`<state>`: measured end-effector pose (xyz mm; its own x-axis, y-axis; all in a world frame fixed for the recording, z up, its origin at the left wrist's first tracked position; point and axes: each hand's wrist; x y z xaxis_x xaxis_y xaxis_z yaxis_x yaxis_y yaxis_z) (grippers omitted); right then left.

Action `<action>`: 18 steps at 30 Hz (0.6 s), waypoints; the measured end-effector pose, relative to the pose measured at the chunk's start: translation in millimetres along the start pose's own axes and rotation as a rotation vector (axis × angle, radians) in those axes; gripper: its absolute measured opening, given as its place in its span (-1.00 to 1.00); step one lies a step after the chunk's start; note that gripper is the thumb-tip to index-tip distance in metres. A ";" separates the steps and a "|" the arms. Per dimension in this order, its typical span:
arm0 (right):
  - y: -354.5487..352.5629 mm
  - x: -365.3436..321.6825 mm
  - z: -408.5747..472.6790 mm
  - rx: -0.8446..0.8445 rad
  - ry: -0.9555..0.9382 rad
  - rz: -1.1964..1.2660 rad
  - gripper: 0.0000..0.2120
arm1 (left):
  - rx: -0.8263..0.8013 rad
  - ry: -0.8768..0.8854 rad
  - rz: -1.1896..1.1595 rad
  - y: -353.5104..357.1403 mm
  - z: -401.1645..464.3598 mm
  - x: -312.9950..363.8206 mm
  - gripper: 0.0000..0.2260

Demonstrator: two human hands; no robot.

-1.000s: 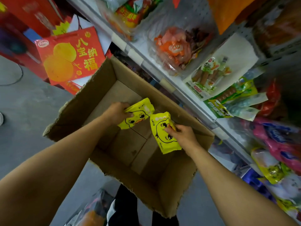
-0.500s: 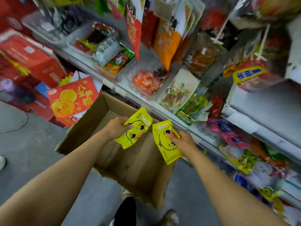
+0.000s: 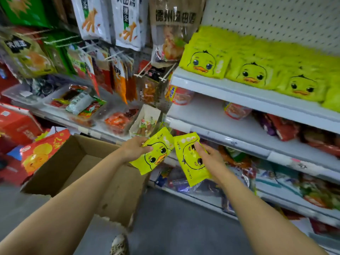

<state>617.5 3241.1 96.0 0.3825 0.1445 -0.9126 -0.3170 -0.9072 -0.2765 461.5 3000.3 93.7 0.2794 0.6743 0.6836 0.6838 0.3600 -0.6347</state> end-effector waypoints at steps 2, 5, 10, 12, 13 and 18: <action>-47.4 5.2 -26.4 0.059 -0.028 -0.012 -0.78 | -0.013 0.047 0.038 20.2 -2.6 44.0 -0.64; -116.3 16.6 -66.9 0.168 -0.068 -0.065 -0.77 | -0.053 0.123 0.093 53.3 -3.6 110.3 -0.69; -221.7 42.8 -122.2 0.362 -0.010 0.029 -0.70 | -0.173 0.248 0.020 105.8 -7.4 213.9 -0.57; -255.6 47.6 -144.1 0.400 0.069 0.140 -0.67 | -0.205 0.301 0.020 123.5 -3.9 250.5 -0.55; -271.5 48.3 -155.4 0.410 0.098 0.184 -0.68 | -0.214 0.334 0.040 131.6 -2.7 270.9 -0.54; -357.7 60.2 -185.0 0.572 0.104 0.294 -0.40 | -0.324 0.448 0.071 171.5 10.5 377.2 -0.70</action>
<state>914.4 3501.3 195.7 0.2823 -0.1429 -0.9486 -0.8224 -0.5451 -0.1626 677.1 3323.2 238.9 0.5428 0.3244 0.7747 0.8057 0.0593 -0.5894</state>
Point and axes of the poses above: each hand's wrist, its own z-axis towards the middle knuckle, its own y-axis out of the palm, x = y × z, and after that the axes turned 7 degrees about -x, right-handed
